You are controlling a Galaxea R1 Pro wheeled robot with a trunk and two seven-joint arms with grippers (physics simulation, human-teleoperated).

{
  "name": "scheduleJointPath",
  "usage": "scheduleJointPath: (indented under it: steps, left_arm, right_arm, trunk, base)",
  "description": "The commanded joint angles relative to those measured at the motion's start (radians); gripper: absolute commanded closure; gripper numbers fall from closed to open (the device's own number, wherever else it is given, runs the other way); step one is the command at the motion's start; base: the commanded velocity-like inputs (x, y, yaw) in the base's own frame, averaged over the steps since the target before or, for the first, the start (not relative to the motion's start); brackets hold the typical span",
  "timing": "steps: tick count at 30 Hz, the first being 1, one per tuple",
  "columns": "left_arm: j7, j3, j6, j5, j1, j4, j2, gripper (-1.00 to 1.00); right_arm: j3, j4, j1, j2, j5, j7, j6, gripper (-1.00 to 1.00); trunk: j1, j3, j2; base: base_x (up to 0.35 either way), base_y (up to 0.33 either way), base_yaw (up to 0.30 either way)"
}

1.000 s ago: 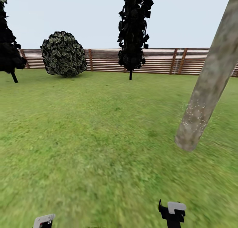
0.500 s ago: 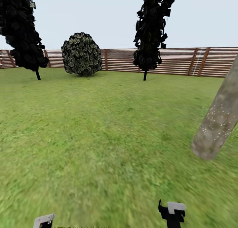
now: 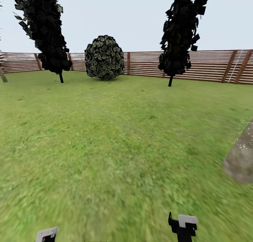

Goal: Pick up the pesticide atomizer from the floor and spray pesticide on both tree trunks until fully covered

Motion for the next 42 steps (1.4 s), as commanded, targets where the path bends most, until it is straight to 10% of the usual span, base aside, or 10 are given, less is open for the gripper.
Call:
scheduleJointPath:
  steps: [1, 42]
  left_arm:
    - [-0.003, 0.009, -0.003, -0.010, -0.001, 0.001, 0.000, 1.00]
    - [-0.003, 0.009, -0.003, -0.013, -0.001, 0.003, -0.001, 1.00]
  right_arm:
    - [-0.008, 0.001, 0.000, 0.000, 0.011, -0.005, -0.002, -1.00]
    - [-0.008, 0.001, 0.001, 0.002, 0.011, -0.005, -0.002, -1.00]
  trunk:
    - [0.000, -0.001, 0.000]
    - [0.000, -0.001, 0.000]
  base:
    - [0.000, 0.000, 0.282]
    - [0.000, 0.000, 0.281]
